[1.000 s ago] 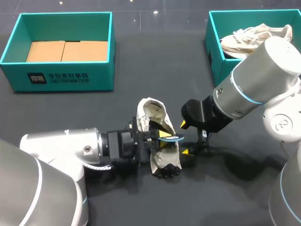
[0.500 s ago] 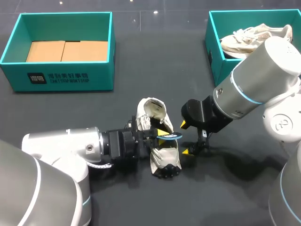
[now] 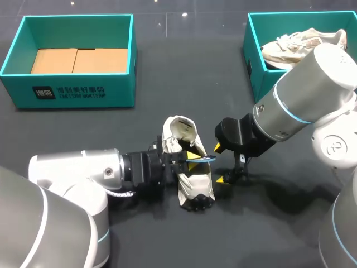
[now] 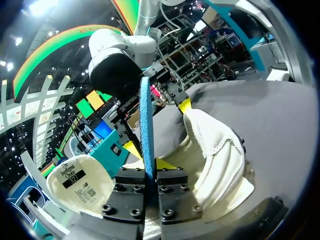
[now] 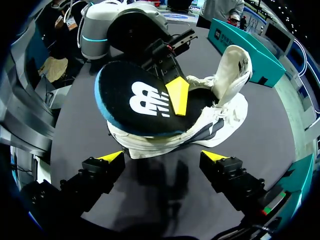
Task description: Take the shoe out of the shoebox, open the shoe tongue, remove and reinsert the insole, then place the shoe into the shoebox
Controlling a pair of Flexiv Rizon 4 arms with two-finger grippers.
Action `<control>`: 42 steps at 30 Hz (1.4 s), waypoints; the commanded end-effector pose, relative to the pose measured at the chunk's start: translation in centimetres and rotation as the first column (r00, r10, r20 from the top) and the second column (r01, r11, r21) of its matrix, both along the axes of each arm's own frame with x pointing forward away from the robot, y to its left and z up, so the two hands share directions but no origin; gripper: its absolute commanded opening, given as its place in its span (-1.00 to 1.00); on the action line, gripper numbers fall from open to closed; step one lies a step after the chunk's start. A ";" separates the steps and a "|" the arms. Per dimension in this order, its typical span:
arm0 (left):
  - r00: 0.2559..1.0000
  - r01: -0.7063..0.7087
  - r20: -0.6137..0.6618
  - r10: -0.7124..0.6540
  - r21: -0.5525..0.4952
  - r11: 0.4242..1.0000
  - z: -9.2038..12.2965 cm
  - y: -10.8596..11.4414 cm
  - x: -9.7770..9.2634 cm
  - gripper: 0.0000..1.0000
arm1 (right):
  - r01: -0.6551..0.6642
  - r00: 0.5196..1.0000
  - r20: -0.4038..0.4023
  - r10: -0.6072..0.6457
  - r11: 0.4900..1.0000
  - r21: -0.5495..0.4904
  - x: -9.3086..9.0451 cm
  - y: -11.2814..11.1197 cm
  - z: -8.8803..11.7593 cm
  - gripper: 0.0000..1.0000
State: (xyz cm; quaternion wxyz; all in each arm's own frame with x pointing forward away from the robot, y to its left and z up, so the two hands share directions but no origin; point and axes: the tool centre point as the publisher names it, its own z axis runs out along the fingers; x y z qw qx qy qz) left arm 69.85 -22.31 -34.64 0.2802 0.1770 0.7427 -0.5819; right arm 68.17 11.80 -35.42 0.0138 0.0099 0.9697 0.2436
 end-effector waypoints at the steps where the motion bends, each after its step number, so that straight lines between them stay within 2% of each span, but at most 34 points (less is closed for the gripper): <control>1: 1.000 0.014 -0.005 -0.014 -0.009 1.000 0.1 0.5 -0.1 -1.00 | 0.001 1.000 0.001 -0.001 1.000 0.000 -0.1 0.0 -0.1 1.00; 3: 1.000 0.021 -0.011 -0.021 -0.017 1.000 0.3 0.5 -0.3 -1.00 | 0.001 1.000 0.001 -0.001 1.000 0.000 -0.1 0.0 -0.1 1.00; 5: 0.999 0.031 -0.012 -0.031 -0.028 0.999 0.6 0.5 -0.6 -0.69 | 0.001 1.000 0.001 -0.001 1.000 0.000 -0.1 0.0 -0.1 1.00; 9: 0.999 0.047 0.003 -0.047 -0.038 0.998 1.3 0.4 -1.2 -0.38 | 0.001 1.000 0.001 -0.001 1.000 0.000 -0.1 0.0 -0.1 1.00; 11: 0.998 0.055 0.012 -0.054 -0.048 0.997 1.8 0.4 -1.5 -0.34 | 0.001 1.000 0.001 -0.001 1.000 0.000 -0.1 0.0 -0.1 1.00; 17: 0.996 0.083 0.037 -0.081 -0.072 0.994 2.8 0.2 -2.5 -0.36 | 0.001 1.000 0.001 -0.001 1.000 0.000 -0.1 0.0 -0.1 1.00; 20: 0.995 0.094 0.043 -0.090 -0.078 0.993 3.1 0.1 -2.8 -0.44 | 0.001 1.000 0.001 -0.001 1.000 0.000 -0.1 0.0 -0.1 1.00; 23: 0.994 0.104 0.047 -0.101 -0.081 0.991 3.2 0.1 -3.0 -0.71 | 0.001 1.000 0.001 -0.001 1.000 0.000 -0.1 0.0 -0.1 1.00; 24: 0.993 0.109 0.049 -0.105 -0.084 0.991 3.2 0.1 -3.1 -0.94 | 0.001 1.000 0.001 -0.001 1.000 0.000 -0.1 0.0 -0.1 1.00; 25: 0.993 0.113 0.051 -0.109 -0.084 0.990 3.2 0.1 -3.2 -1.00 | 0.001 1.000 0.001 -0.001 1.000 0.000 -0.1 0.0 -0.1 1.00; 42: 0.993 0.101 0.056 -0.099 -0.025 0.995 0.4 0.3 -0.7 -1.00 | 0.001 1.000 0.001 -0.001 1.000 0.000 -0.1 0.0 -0.1 1.00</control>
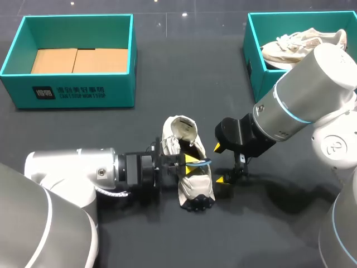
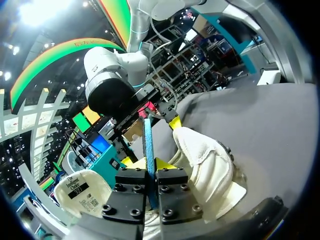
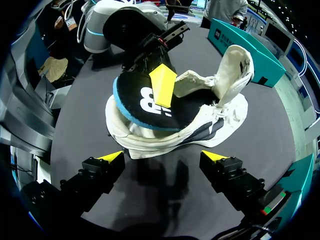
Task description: Take the shoe out of the shoebox, open the shoe tongue, remove and reinsert the insole, then place the shoe into the shoebox
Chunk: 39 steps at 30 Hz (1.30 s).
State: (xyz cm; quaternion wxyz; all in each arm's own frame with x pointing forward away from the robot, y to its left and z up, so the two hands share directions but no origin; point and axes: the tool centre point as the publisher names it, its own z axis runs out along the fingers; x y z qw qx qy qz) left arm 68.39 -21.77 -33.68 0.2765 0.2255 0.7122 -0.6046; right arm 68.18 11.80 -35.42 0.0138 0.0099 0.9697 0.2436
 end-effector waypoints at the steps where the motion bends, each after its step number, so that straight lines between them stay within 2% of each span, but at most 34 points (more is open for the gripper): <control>1: 1.000 -0.003 -0.005 0.003 0.017 1.000 -0.8 -0.2 1.0 -1.00 | 0.001 1.000 0.001 -0.001 1.000 0.000 -0.1 0.0 -0.1 1.00; 6: 1.000 -0.013 -0.016 0.013 0.029 1.000 -1.2 0.1 1.6 -1.00 | 0.001 1.000 0.001 -0.001 1.000 0.000 -0.1 0.0 -0.1 1.00; 11: 1.000 0.002 -0.030 -0.001 0.022 1.000 -0.9 0.3 1.2 -1.00 | 0.001 1.000 0.001 -0.001 1.000 0.000 -0.1 0.0 -0.1 1.00; 14: 0.999 0.011 -0.040 -0.011 0.008 1.000 -0.7 0.3 0.9 -0.49 | 0.001 1.000 0.001 -0.001 1.000 0.000 -0.1 0.0 -0.1 1.00; 17: 0.999 0.017 -0.043 -0.016 0.001 1.000 -0.5 0.3 0.7 -0.28 | 0.001 1.000 0.001 -0.001 1.000 0.000 -0.1 0.0 -0.1 1.00; 24: 0.998 0.038 -0.041 -0.039 -0.034 0.999 0.6 0.3 -0.1 -0.35 | 0.001 1.000 0.001 -0.001 1.000 0.000 -0.1 0.0 -0.1 1.00; 38: 0.996 0.092 -0.007 -0.092 -0.052 0.994 2.1 -0.3 -2.1 -0.34 | 0.001 1.000 0.001 -0.001 1.000 0.000 -0.1 0.0 -0.1 1.00; 39: 0.995 0.097 -0.003 -0.098 -0.047 0.994 2.1 -0.4 -2.2 -0.43 | 0.001 1.000 0.001 -0.001 1.000 0.000 -0.1 0.0 -0.1 1.00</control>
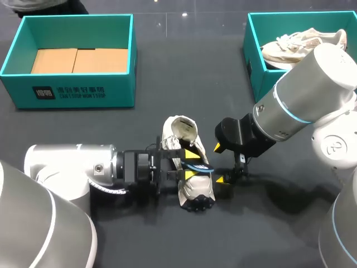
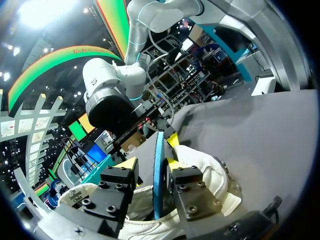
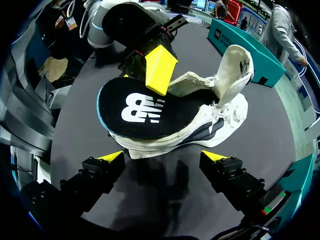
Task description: Take the shoe out of the shoebox, open the shoe tongue, remove and reinsert the insole, then place the shoe into the shoebox
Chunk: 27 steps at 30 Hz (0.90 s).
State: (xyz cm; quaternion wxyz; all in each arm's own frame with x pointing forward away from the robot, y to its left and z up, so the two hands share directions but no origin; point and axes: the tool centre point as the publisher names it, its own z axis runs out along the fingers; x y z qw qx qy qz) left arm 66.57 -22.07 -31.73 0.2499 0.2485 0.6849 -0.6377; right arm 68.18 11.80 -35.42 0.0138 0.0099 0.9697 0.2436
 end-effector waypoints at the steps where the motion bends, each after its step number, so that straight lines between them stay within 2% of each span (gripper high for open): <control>1: 1.000 0.002 0.006 -0.002 0.009 1.000 0.1 -0.2 -0.4 -0.49 | 0.001 1.000 0.001 -0.001 1.000 0.000 -0.1 0.0 -0.1 1.00; 2: 1.000 0.007 0.009 -0.007 0.014 1.000 0.1 -0.3 -0.5 -0.67 | 0.001 1.000 0.001 -0.001 1.000 0.000 -0.1 0.0 -0.1 1.00; 3: 1.000 0.012 0.019 -0.013 0.022 1.000 0.1 -0.4 -0.5 -1.00 | 0.001 1.000 0.001 -0.001 1.000 0.000 -0.1 0.0 -0.1 1.00; 12: 0.997 -0.008 0.084 -0.001 0.107 0.994 -2.1 -0.8 0.1 -1.00 | 0.001 1.000 0.001 -0.001 1.000 0.000 -0.1 0.0 -0.1 1.00; 23: 0.997 -0.071 0.044 0.065 0.154 0.985 -3.9 0.3 3.1 -1.00 | 0.001 1.000 0.001 -0.001 1.000 0.000 -0.1 0.0 -0.1 1.00; 27: 0.997 -0.070 0.029 0.066 0.155 0.986 -4.0 0.6 3.3 -1.00 | 0.001 1.000 0.001 -0.001 1.000 0.000 -0.1 0.0 -0.1 1.00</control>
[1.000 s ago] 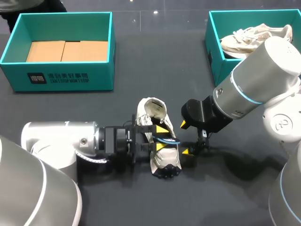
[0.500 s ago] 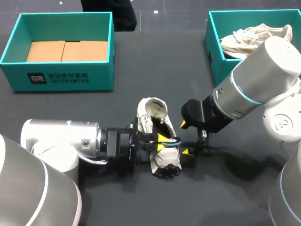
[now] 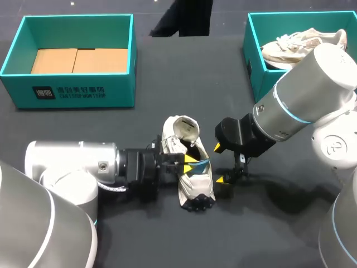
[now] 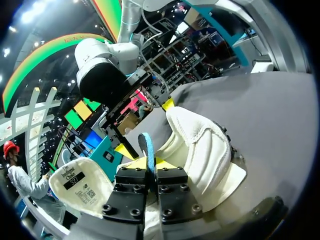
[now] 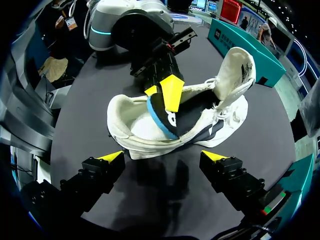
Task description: Take the shoe out of the shoebox, open the shoe tongue, remove and reinsert the insole, then place the shoe into the shoebox
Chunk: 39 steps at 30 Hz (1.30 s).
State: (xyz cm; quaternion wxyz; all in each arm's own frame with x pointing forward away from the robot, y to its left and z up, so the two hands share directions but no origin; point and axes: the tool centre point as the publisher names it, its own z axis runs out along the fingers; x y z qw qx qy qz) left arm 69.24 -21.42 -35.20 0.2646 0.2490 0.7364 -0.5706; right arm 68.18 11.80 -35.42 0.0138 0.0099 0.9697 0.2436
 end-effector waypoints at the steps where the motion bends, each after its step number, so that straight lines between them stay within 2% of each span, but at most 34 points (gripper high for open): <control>1: 1.000 0.014 -0.011 -0.014 -0.003 1.000 -0.3 0.0 0.4 -1.00 | 0.001 1.000 0.001 -0.001 1.000 0.000 -0.1 0.0 -0.1 1.00; 5: 0.999 0.039 -0.023 -0.039 -0.033 0.999 0.3 0.0 -0.1 -1.00 | 0.001 1.000 0.001 -0.001 1.000 0.000 -0.1 0.0 -0.1 1.00; 8: 0.998 0.056 -0.024 -0.057 -0.050 0.997 0.8 0.1 -0.6 -0.40 | 0.001 1.000 0.001 -0.001 1.000 0.000 -0.1 0.0 -0.1 1.00; 10: 0.997 0.067 -0.024 -0.068 -0.060 0.996 1.1 0.1 -0.8 -0.20 | 0.001 1.000 0.001 -0.001 1.000 0.000 -0.1 0.0 -0.1 1.00; 12: 0.996 0.080 -0.028 -0.083 -0.078 0.994 1.5 0.2 -1.1 -0.15 | 0.001 1.000 0.001 -0.001 1.000 0.000 -0.1 0.0 -0.1 1.00; 19: 0.993 0.110 -0.028 -0.114 -0.108 0.988 2.4 0.2 -2.0 -0.24 | 0.001 1.000 0.001 -0.001 1.000 0.000 -0.1 0.0 -0.1 1.00; 25: 0.990 0.128 -0.042 -0.133 -0.109 0.986 2.8 -0.2 -2.6 -0.22 | 0.001 1.000 0.001 -0.001 1.000 0.000 -0.1 0.0 -0.1 1.00; 33: 0.992 0.082 -0.094 -0.084 -0.020 0.996 2.8 -1.4 -2.9 -0.29 | 0.001 1.000 0.001 -0.001 1.000 0.000 -0.1 0.0 -0.1 1.00; 37: 0.989 0.093 -0.112 -0.092 0.008 0.996 2.8 -2.0 -3.0 -0.47 | 0.001 1.000 0.001 -0.001 1.000 0.000 -0.1 0.0 -0.1 1.00; 39: 0.990 0.097 -0.104 -0.095 0.019 0.995 2.6 -2.2 -3.1 -0.77 | 0.001 1.000 0.001 -0.001 1.000 0.000 -0.1 0.0 -0.1 1.00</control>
